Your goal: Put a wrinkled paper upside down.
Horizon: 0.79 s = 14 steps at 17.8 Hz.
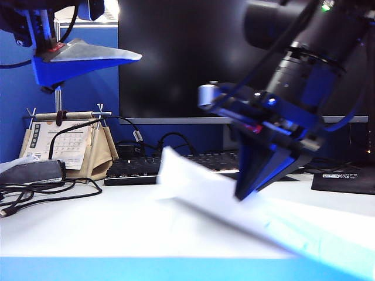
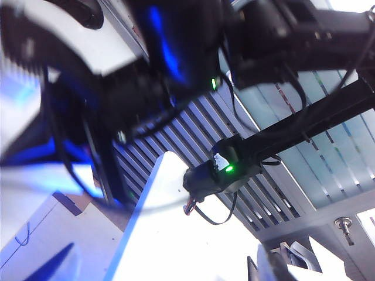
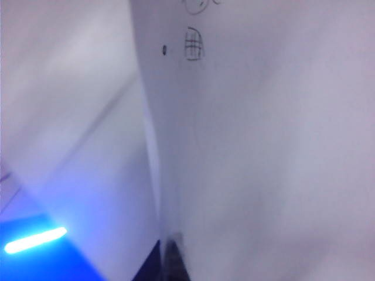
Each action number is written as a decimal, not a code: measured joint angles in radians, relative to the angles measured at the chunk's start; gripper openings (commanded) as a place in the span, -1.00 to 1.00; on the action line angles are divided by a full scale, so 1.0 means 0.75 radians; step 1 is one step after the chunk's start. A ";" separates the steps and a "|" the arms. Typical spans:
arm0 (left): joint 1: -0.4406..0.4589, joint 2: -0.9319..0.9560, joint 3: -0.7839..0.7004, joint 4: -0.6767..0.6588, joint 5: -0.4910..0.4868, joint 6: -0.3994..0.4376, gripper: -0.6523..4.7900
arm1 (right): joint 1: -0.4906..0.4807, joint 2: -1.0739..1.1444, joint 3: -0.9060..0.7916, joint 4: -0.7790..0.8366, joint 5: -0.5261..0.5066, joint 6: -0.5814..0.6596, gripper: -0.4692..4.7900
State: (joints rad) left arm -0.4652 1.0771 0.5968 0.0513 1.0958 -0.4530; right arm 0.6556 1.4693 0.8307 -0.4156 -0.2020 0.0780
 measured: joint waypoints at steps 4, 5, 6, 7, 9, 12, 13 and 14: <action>0.000 0.000 0.000 0.001 -0.003 0.000 0.69 | -0.071 -0.001 0.002 0.074 0.018 -0.017 -0.84; 0.000 0.000 0.000 0.001 -0.007 0.000 0.69 | -0.088 -0.001 0.003 0.113 0.025 -0.017 -0.73; -0.001 0.000 0.000 0.001 -0.008 0.000 0.69 | -0.093 -0.001 0.006 0.140 0.023 -0.018 -0.47; -0.001 0.000 0.000 0.001 -0.010 0.000 0.69 | -0.086 -0.001 0.007 0.158 -0.024 -0.020 -0.10; -0.001 0.000 0.000 0.002 -0.036 0.000 0.69 | -0.083 -0.001 0.007 0.158 -0.090 -0.013 0.14; 0.000 -0.016 0.000 0.005 -0.144 -0.010 0.69 | -0.084 -0.046 0.005 0.158 -0.111 -0.006 0.14; 0.001 -0.036 0.000 0.006 -0.197 -0.010 0.69 | -0.084 -0.086 0.005 0.160 -0.111 -0.005 0.14; 0.001 -0.066 0.000 0.005 -0.263 0.001 0.69 | -0.084 -0.140 0.006 0.163 -0.110 -0.005 0.04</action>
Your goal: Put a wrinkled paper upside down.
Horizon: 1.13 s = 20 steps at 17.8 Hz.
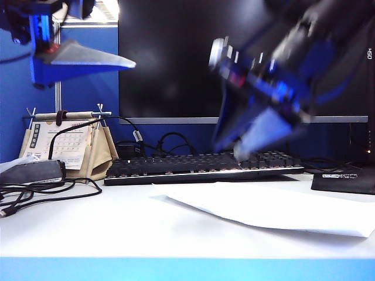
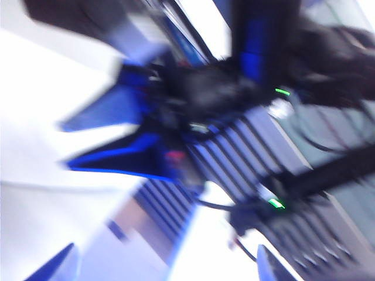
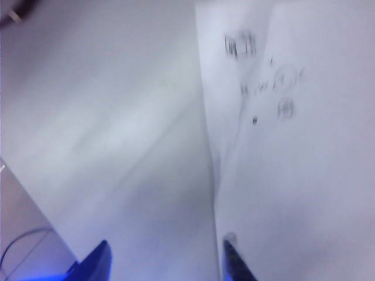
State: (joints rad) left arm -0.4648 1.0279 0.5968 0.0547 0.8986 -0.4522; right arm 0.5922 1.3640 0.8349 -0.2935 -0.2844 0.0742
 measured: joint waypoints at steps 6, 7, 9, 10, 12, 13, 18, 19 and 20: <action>0.000 -0.438 0.000 -0.173 -0.541 0.264 -0.45 | -0.001 -0.545 0.001 0.104 0.255 -0.002 -0.84; 0.000 -0.565 0.000 -0.258 -0.723 0.364 -0.45 | -0.009 -0.641 -0.006 0.105 0.329 -0.001 -0.84; 0.000 -0.709 -0.001 -0.363 -1.039 0.447 -0.49 | -0.010 -0.775 -0.040 0.102 0.459 0.001 -0.84; 0.001 -0.782 -0.013 -0.417 -1.224 0.460 -0.59 | -0.010 -0.852 -0.078 0.090 0.549 0.002 -0.84; 0.001 -0.920 -0.101 -0.515 -1.465 0.466 -0.59 | -0.011 -1.092 -0.229 0.028 0.775 0.014 -0.84; 0.001 -0.959 -0.157 -0.519 -1.470 0.465 -0.59 | -0.010 -1.210 -0.310 0.012 0.846 0.036 -0.84; 0.001 -0.990 -0.534 -0.332 -1.530 0.243 -0.58 | -0.008 -1.810 -0.717 -0.046 1.023 0.055 -0.84; -0.003 -0.990 -0.591 -0.242 -1.548 0.243 -0.58 | -0.013 -1.799 -0.746 -0.079 1.006 0.058 -0.84; 0.001 -0.993 -0.634 -0.188 -1.562 0.242 -0.58 | -0.010 -1.744 -0.761 -0.079 0.979 0.063 -0.84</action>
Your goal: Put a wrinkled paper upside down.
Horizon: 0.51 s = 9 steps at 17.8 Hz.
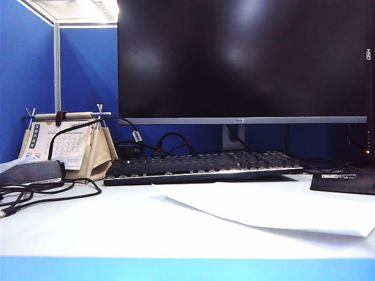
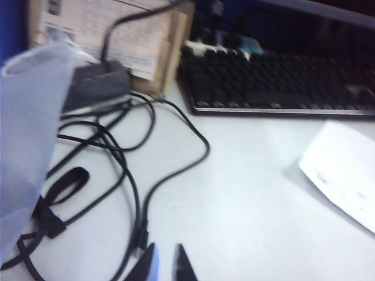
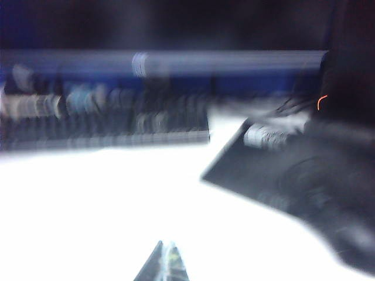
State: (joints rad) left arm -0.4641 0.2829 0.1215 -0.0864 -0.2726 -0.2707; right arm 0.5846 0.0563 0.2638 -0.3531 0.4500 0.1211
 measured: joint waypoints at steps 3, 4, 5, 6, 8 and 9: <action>-0.001 0.010 -0.101 0.038 -0.086 0.001 -0.58 | 0.003 -0.009 -0.071 -0.004 0.053 0.009 -0.84; -0.002 0.010 -0.126 0.039 -0.085 0.001 -0.58 | 0.003 -0.009 -0.091 0.004 0.105 0.013 -0.84; -0.002 0.010 -0.140 0.043 -0.085 0.000 -0.58 | 0.003 -0.009 -0.111 0.006 0.132 0.018 -0.84; -0.002 0.012 -0.151 0.046 -0.094 0.001 -0.58 | 0.003 -0.009 -0.144 0.018 0.133 0.040 -0.84; -0.001 0.010 -0.151 0.057 -0.117 0.006 -0.58 | 0.004 -0.009 -0.243 0.033 0.117 0.054 -0.84; -0.002 0.010 -0.151 0.053 -0.114 0.010 -0.58 | 0.004 -0.007 -0.276 0.035 0.103 0.065 -0.84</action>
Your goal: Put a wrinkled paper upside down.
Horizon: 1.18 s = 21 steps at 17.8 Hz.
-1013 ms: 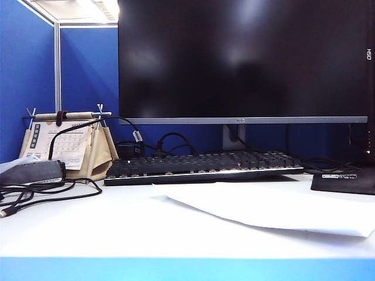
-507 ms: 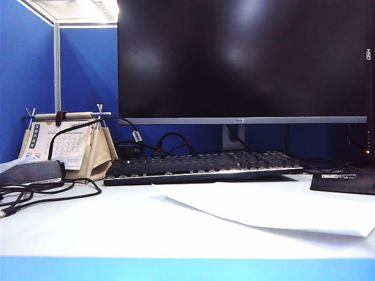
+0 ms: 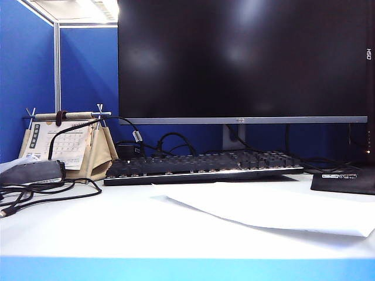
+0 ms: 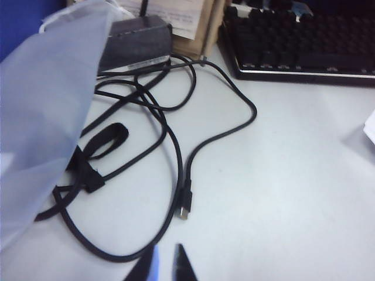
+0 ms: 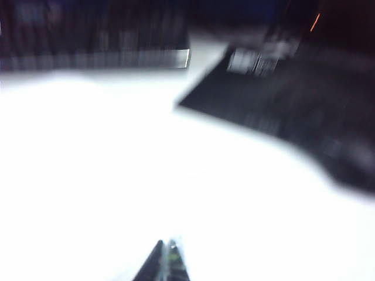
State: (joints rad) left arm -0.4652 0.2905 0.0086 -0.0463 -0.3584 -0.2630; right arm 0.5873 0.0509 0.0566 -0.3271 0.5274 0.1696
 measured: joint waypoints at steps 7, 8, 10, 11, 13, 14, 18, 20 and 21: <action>0.000 0.000 0.001 -0.062 0.627 0.031 -0.58 | 0.001 -0.002 -0.008 0.031 -0.468 0.027 -0.84; 0.001 0.000 0.001 -0.076 0.629 0.048 -0.59 | 0.002 -0.002 -0.008 0.030 -0.540 0.027 -0.84; 0.001 0.001 0.002 -0.145 0.629 0.066 -0.58 | 0.002 -0.002 -0.008 0.030 -0.592 0.027 -0.84; 0.001 0.000 0.002 -0.145 0.635 0.066 -0.58 | 0.002 -0.002 -0.008 0.030 -0.593 0.027 -0.84; 0.001 0.000 0.002 -0.145 0.643 0.066 -0.58 | 0.002 -0.002 -0.008 0.030 -0.593 0.027 -0.84; 0.001 0.000 0.002 -0.145 0.643 0.062 -0.58 | 0.002 -0.002 -0.008 0.030 -0.594 0.027 -0.84; 0.001 0.000 0.002 -0.145 0.643 0.056 -0.58 | 0.001 -0.002 -0.008 0.029 -0.594 0.027 -0.84; 0.001 0.000 0.002 -0.145 0.643 0.056 -0.58 | 0.001 -0.002 -0.008 0.029 -0.594 0.027 -0.84; 0.001 0.000 0.002 -0.145 0.643 0.056 -0.58 | 0.001 -0.002 -0.008 0.029 -0.597 0.027 -0.84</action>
State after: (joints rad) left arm -0.4648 0.2905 0.0097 -0.1551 0.1242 -0.2207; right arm 0.5880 0.0498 0.0505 -0.3054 0.0799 0.1902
